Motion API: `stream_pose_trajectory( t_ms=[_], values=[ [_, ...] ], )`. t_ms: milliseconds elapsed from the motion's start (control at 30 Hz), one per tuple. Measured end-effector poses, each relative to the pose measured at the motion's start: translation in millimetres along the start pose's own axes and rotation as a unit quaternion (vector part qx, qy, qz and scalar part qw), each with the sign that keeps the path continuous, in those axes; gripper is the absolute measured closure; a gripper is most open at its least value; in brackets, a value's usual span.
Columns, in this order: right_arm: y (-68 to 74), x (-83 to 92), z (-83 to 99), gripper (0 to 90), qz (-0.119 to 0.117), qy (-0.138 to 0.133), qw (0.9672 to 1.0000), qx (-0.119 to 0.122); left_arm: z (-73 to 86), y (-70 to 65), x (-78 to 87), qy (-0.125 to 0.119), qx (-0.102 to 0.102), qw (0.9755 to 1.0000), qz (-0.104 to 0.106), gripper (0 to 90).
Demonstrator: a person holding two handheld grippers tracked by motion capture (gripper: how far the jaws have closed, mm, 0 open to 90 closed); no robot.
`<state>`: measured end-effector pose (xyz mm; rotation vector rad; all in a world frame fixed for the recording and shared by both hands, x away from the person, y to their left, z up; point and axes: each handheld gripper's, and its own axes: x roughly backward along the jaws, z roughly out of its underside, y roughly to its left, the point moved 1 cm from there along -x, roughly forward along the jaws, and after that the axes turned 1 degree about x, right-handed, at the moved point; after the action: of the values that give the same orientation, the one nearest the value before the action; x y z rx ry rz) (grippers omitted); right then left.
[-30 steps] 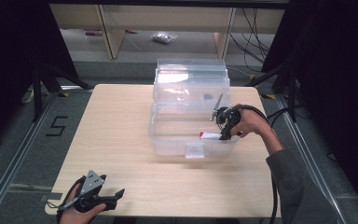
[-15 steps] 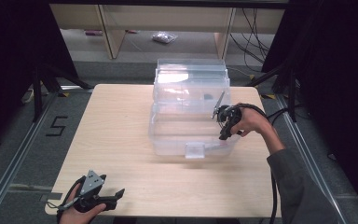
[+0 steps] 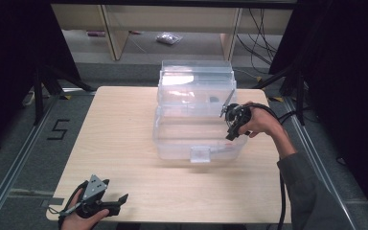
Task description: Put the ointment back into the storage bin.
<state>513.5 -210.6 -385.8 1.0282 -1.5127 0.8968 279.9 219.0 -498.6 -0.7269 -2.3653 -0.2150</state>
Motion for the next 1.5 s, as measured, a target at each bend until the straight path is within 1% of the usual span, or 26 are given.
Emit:
stream_pose_trajectory(
  t_ms=[67, 100, 133, 167, 267, 333, 367, 400, 433, 467, 533, 667, 867, 900, 1000, 1033, 1100, 1133, 1167, 1200, 1233, 1300, 1367, 1400, 1433, 1500],
  values=[
    [0.2, 0.4, -0.6, 66.0, 0.0, -0.006, 1.0, -0.003, 0.4, 0.1, -0.1, 0.001, -0.001, 1.0, 0.0, 15.2],
    [-1.4, 1.1, -0.2, 66.0, 0.009, -0.001, 0.9999, 0.004, 0.4, -0.2, 0.0, 0.001, 0.0, 1.0, 0.0, 15.2],
    [-0.1, 1.2, -0.4, 65.9, 0.004, -0.004, 1.0, -0.004, 0.0, -0.5, 0.3, 0.002, 0.0, 1.0, -0.001, 15.2],
    [-0.2, 1.9, -0.4, 65.1, -0.001, -0.011, 0.9999, -0.004, -0.1, -0.1, 0.2, 0.002, -0.002, 1.0, 0.0, 15.2],
    [-1.6, 3.3, 0.3, 64.6, 0.001, -0.019, 0.9998, -0.002, 0.1, -0.3, 0.2, 0.002, -0.001, 1.0, -0.002, 15.2],
    [0.4, 6.3, 1.2, 63.4, 0.005, -0.019, 0.9996, -0.018, 0.0, -0.3, -0.1, 0.002, 0.0, 1.0, -0.001, 15.2],
    [-1.3, 7.4, 1.8, 62.7, 0.008, -0.026, 0.9996, -0.008, 0.5, -0.2, -0.4, 0.0, 0.0, 1.0, 0.0, 15.2],
    [-1.3, 7.4, 1.8, 62.7, 0.008, -0.026, 0.9996, -0.008, 0.5, -0.2, -0.4, 0.0, 0.0, 1.0, 0.0, 15.2],
    [1.0, 9.1, 2.4, 62.3, 0.011, -0.025, 0.9994, -0.021, 0.1, -0.3, -0.1, 0.002, 0.0, 1.0, -0.001, 15.2],
    [1.5, 9.7, 2.7, 61.9, 0.009, -0.025, 0.9993, -0.024, 0.0, -0.2, 0.0, 0.002, 0.0, 1.0, -0.001, 15.2],
    [2.4, 11.8, 3.5, 61.5, 0.012, -0.026, 0.9993, -0.024, 0.0, 0.0, 0.0, 0.003, 0.0, 1.0, -0.001, 15.2],
    [2.5, 13.6, 3.5, 60.9, 0.012, -0.034, 0.9993, -0.012, 0.3, 0.3, -0.8, 0.001, 0.003, 1.0, -0.003, 15.2],
    [4.5, 16.0, 4.1, 60.4, 0.014, -0.034, 0.9991, -0.023, 0.3, 0.6, -0.4, 0.003, 0.001, 1.0, -0.007, 15.2],
    [4.4, 17.4, 4.8, 60.3, 0.014, -0.04, 0.9989, -0.019, 0.1, 0.4, -0.2, 0.003, 0.002, 1.0, -0.007, 15.2],
    [5.0, 18.7, 5.1, 59.9, 0.016, -0.044, 0.9987, -0.02, 0.2, 0.5, -0.2, 0.004, 0.002, 1.0, -0.007, 15.2],
    [5.8, 20.2, 5.6, 58.2, 0.016, -0.048, 0.9984, -0.026, 0.1, 0.1, 0.0, 0.002, 0.003, 1.0, -0.005, 15.2],
    [5.8, 20.9, 5.7, 57.4, 0.016, -0.052, 0.9982, -0.023, 0.0, 0.1, 0.3, 0.004, 0.002, 1.0, -0.003, 15.2],
    [7.1, 22.3, 5.8, 56.3, 0.019, -0.053, 0.9979, -0.03, 0.2, 0.4, -0.4, 0.002, 0.003, 1.0, -0.002, 15.2],
    [7.6, 23.0, 5.9, 55.5, 0.02, -0.058, 0.9976, -0.031, 0.2, 0.1, -0.2, 0.001, 0.005, 1.0, -0.006, 15.2],
    [7.8, 24.1, 5.9, 54.5, 0.019, -0.06, 0.9976, -0.028, 0.0, 0.7, 1.0, 0.006, -0.001, 1.0, -0.003, 15.2],
    [10.8, 25.1, 5.9, 51.9, 0.022, -0.066, 0.9969, -0.035, -0.1, 0.7, 0.9, 0.006, -0.002, 1.0, -0.003, 15.2],
    [11.0, 25.9, 5.7, 51.2, 0.02, -0.067, 0.997, -0.031, 0.1, 0.6, 0.6, 0.005, 0.0, 1.0, -0.004, 15.2],
    [15.8, 26.8, 6.8, 46.6, 0.023, -0.091, 0.9946, -0.044, -0.1, 0.8, 0.9, 0.007, -0.003, 1.0, 0.0, 15.2],
    [16.1, 26.1, 7.1, 45.2, 0.025, -0.097, 0.9943, -0.038, -0.1, 0.8, 0.9, 0.007, -0.003, 1.0, 0.0, 15.2],
    [17.7, 26.3, 7.9, 43.9, 0.028, -0.097, 0.9939, -0.044, 0.4, 0.6, -0.8, 0.002, 0.002, 1.0, -0.005, 15.2],
    [18.7, 26.4, 8.5, 43.4, 0.03, -0.099, 0.9935, -0.048, 0.4, 0.7, -0.9, 0.001, 0.002, 1.0, -0.006, 15.2]
  ],
)
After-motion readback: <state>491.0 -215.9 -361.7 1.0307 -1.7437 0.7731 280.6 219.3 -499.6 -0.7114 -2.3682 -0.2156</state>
